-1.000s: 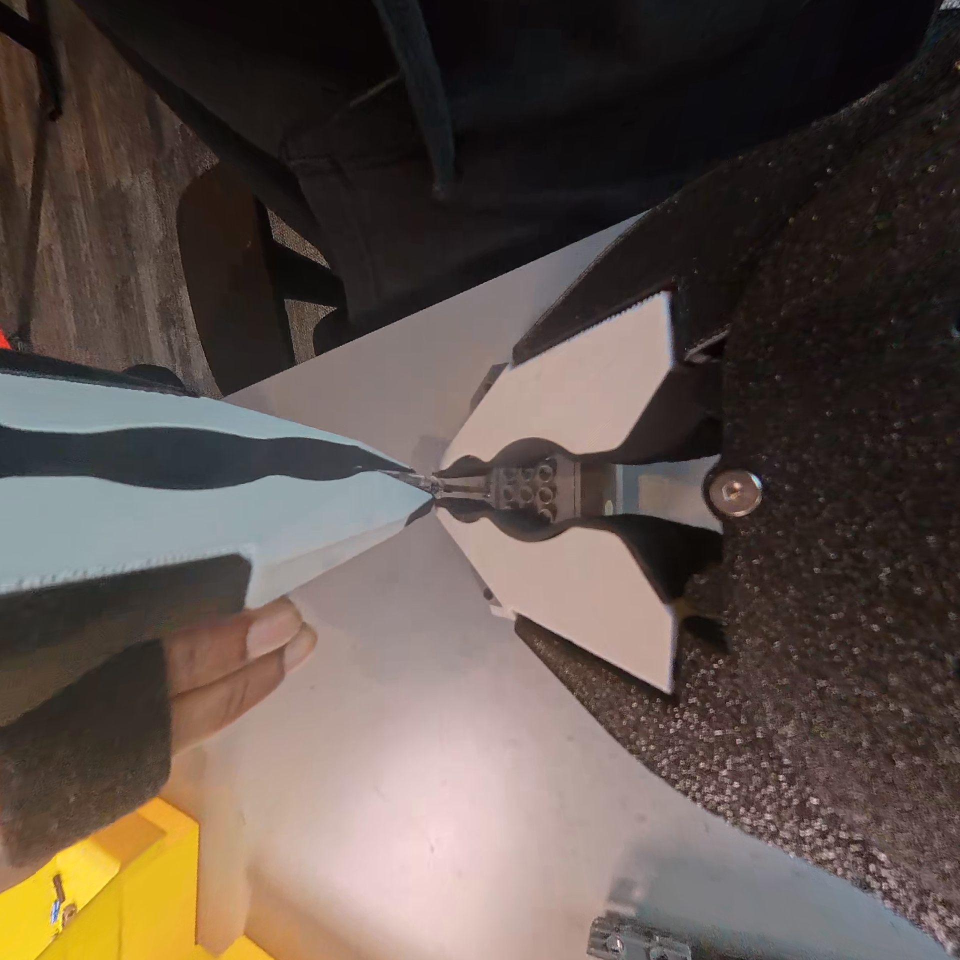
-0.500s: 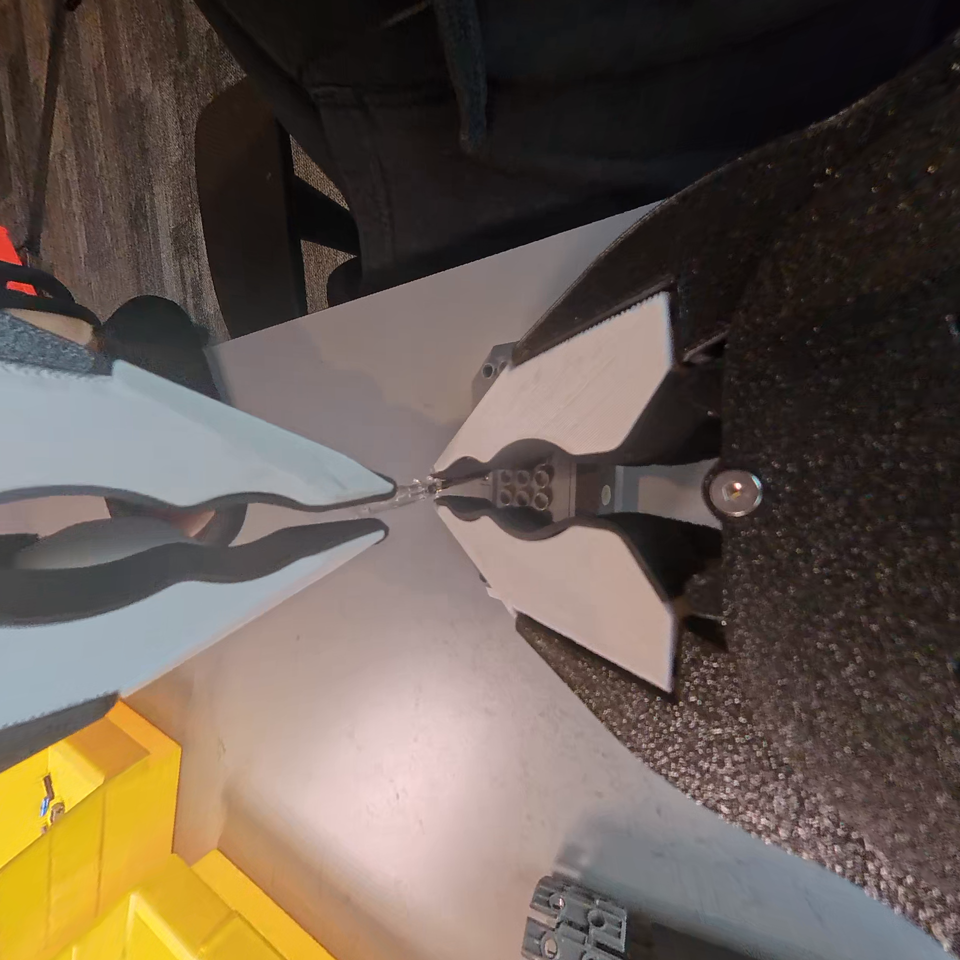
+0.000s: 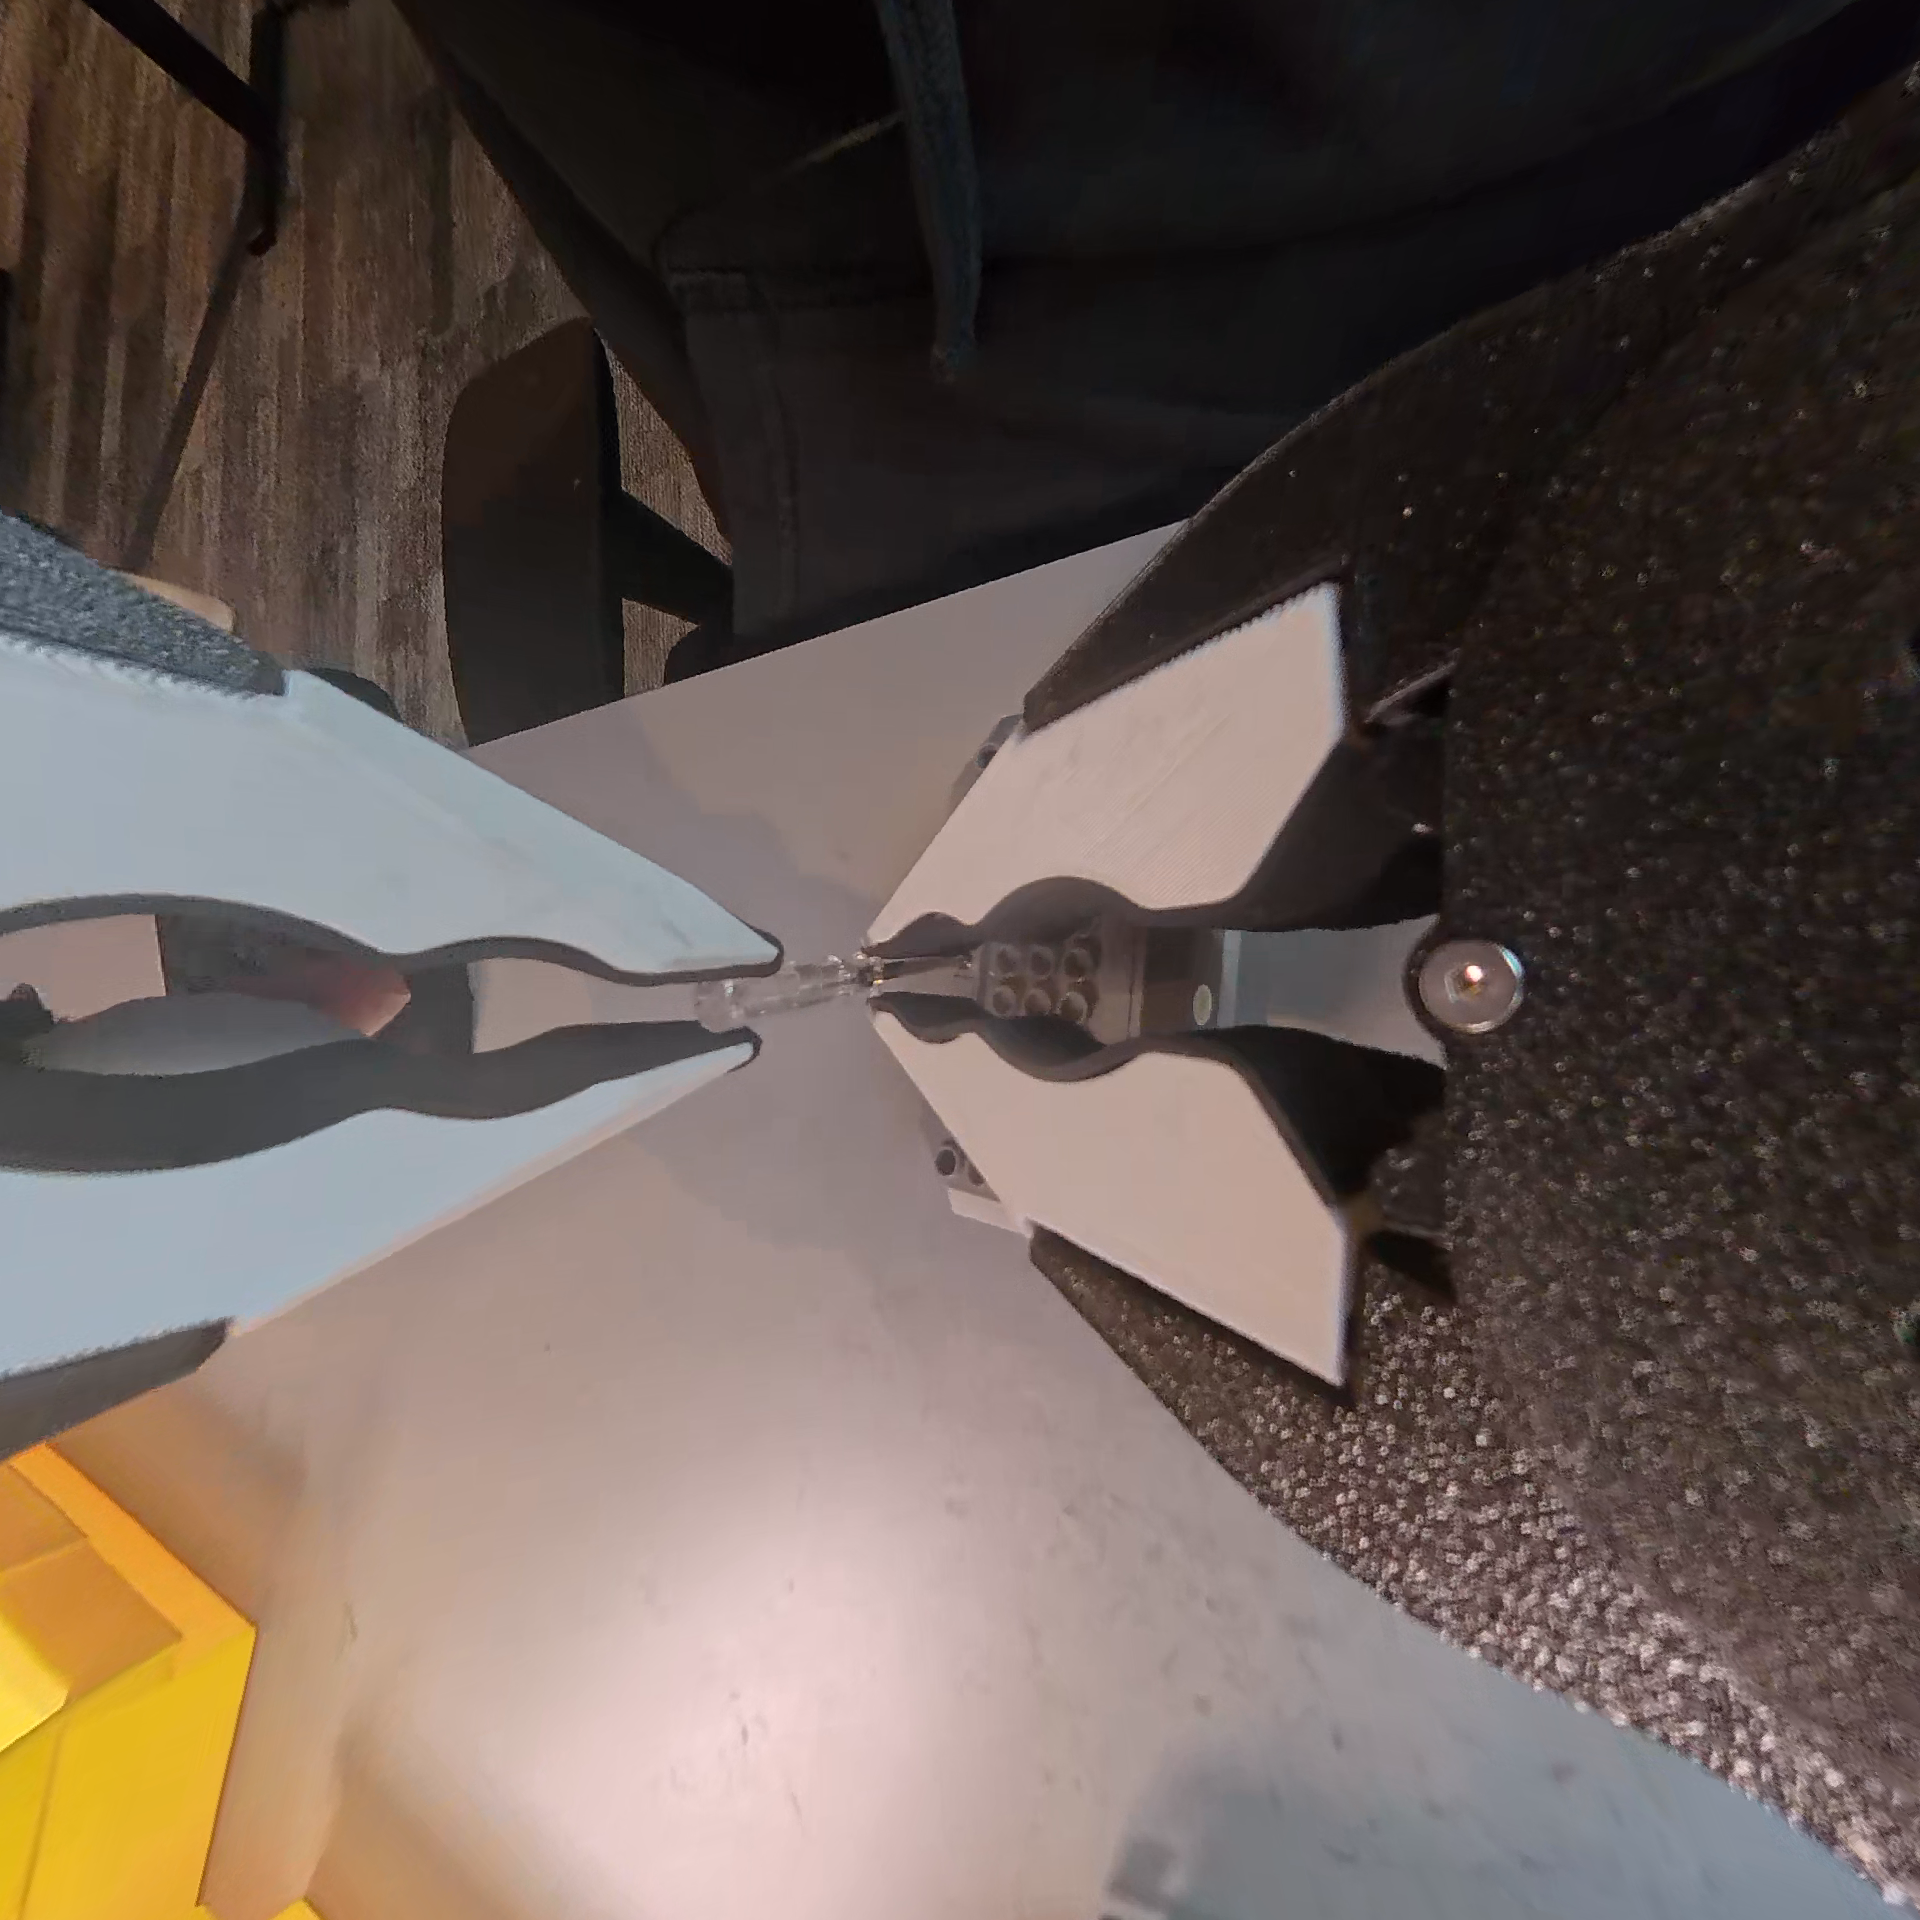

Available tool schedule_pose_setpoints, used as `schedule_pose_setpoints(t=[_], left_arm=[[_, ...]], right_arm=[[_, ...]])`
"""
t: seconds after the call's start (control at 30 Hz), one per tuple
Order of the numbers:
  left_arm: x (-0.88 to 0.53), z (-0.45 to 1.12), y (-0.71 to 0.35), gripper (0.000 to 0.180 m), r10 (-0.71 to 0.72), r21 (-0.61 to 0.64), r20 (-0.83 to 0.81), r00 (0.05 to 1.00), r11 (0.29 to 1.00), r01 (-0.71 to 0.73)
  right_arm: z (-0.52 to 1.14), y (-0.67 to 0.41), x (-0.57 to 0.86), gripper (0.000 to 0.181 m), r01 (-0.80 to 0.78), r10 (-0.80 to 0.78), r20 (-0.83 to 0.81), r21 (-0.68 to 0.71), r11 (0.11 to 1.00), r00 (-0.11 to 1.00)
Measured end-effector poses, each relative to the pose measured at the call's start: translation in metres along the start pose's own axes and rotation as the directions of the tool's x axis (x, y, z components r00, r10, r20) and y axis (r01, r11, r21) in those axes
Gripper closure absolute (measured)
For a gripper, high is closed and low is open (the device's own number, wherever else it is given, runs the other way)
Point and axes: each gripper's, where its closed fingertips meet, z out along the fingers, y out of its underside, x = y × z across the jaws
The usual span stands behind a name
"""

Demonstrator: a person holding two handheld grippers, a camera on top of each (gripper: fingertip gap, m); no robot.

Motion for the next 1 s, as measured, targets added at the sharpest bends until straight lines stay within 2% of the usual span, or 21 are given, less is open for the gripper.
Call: schedule_pose_setpoints(t=[0.3, 0.53, 0.63, 0.83, 1.0], left_arm=[[0.005, -0.019, -0.005, 0.165, -0.100, 0.069, -0.166, 0.981, 0.991, 0.113], [0.007, -0.025, 0.006, 0.169, -0.063, 0.089, -0.220, 0.973, 0.992, 0.085], [0.007, -0.027, 0.008, 0.164, -0.041, 0.091, -0.225, 0.973, 0.994, 0.063], [0.009, -0.036, 0.010, 0.154, -0.027, 0.125, -0.263, 0.964, 0.990, 0.062], [0.012, -0.040, 0.015, 0.149, -0.031, 0.125, -0.306, 0.951, 0.989, 0.073]], right_arm=[[0.007, 0.002, -0.007, 0.173, 0.083, -0.083, -0.018, -0.031, 0.996, 0.996], [0.012, -0.009, -0.011, 0.173, 0.218, -0.220, -0.027, -0.055, 0.974, 0.975], [0.013, -0.017, -0.013, 0.173, 0.272, -0.275, -0.029, -0.070, 0.960, 0.961], [0.019, -0.023, -0.019, 0.173, 0.490, -0.497, -0.036, -0.129, 0.862, 0.867], [0.022, -0.030, -0.021, 0.173, 0.701, -0.714, -0.054, -0.154, 0.696, 0.698]])
